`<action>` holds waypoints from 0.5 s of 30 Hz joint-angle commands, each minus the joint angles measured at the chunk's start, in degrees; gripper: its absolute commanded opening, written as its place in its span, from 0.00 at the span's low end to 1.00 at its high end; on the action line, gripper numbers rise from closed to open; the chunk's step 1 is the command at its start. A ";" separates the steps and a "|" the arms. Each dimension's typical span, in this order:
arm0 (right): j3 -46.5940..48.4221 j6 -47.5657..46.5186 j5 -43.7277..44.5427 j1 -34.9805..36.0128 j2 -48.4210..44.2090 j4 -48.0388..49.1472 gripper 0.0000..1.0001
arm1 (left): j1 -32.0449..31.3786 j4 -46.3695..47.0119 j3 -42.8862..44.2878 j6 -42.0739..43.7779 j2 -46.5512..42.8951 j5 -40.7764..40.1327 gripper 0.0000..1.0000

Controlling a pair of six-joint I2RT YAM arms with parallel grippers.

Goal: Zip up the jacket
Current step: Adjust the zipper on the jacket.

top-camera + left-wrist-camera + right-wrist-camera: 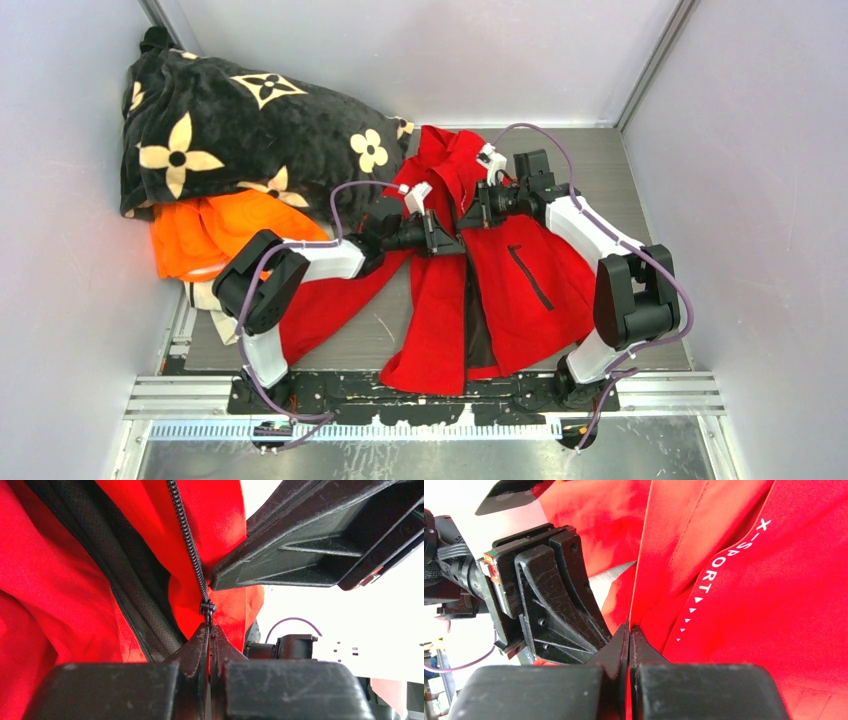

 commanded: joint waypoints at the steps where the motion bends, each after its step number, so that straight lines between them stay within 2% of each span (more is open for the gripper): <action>1: 0.80 -1.03 0.76 -0.24 -3.03 1.54 0.01 | 0.60 2.33 1.06 0.93 -1.53 1.97 0.00; 7: 0.18 -2.22 6.45 -0.30 -4.25 1.93 0.01 | 0.61 -0.41 1.09 -0.13 -1.83 6.04 0.00; 15: -0.60 -2.02 7.13 -0.26 -4.78 3.35 0.01 | 0.42 -2.88 0.97 -4.77 -1.95 11.20 0.00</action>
